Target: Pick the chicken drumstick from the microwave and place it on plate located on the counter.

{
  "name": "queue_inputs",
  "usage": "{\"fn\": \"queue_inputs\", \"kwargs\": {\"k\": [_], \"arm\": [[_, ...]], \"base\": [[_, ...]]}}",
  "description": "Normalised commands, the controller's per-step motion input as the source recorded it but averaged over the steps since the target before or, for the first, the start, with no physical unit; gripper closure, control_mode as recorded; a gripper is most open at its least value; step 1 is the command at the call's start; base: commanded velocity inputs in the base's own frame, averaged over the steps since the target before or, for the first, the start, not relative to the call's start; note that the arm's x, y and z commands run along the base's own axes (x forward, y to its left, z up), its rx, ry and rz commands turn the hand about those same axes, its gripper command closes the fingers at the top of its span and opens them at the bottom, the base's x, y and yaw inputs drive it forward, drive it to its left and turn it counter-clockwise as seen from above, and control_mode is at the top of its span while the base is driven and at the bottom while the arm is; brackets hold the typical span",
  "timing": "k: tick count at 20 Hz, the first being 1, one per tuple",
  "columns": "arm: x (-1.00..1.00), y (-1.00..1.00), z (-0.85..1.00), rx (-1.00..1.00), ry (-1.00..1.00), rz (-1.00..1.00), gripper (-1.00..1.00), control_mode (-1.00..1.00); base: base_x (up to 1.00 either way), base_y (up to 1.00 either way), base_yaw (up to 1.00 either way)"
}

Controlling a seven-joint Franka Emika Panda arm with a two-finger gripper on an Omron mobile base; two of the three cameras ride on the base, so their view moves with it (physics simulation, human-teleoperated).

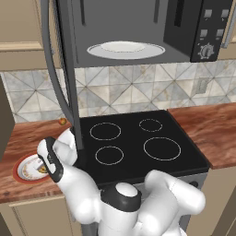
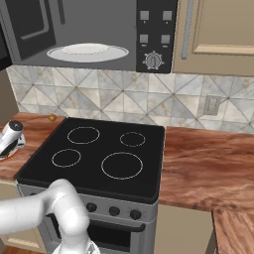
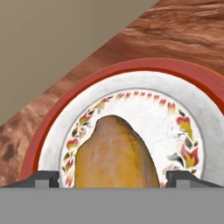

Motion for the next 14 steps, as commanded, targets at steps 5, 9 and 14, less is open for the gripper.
{"fn": "queue_inputs", "kwargs": {"k": [5, 9, 14], "arm": [[0.02, -0.03, 0.07, 0.0, -0.02, -0.01, -1.0, -1.0], [-0.01, -0.56, 0.41, 0.0, 0.0, -0.09, -1.0, -1.0], [-0.25, -0.8, 0.5, 0.01, 0.0, -0.09, -1.0, -1.0]], "base": [[0.0, 0.0, 0.0], [0.0, 0.0, 0.0], [0.0, 0.0, 0.0]]}}
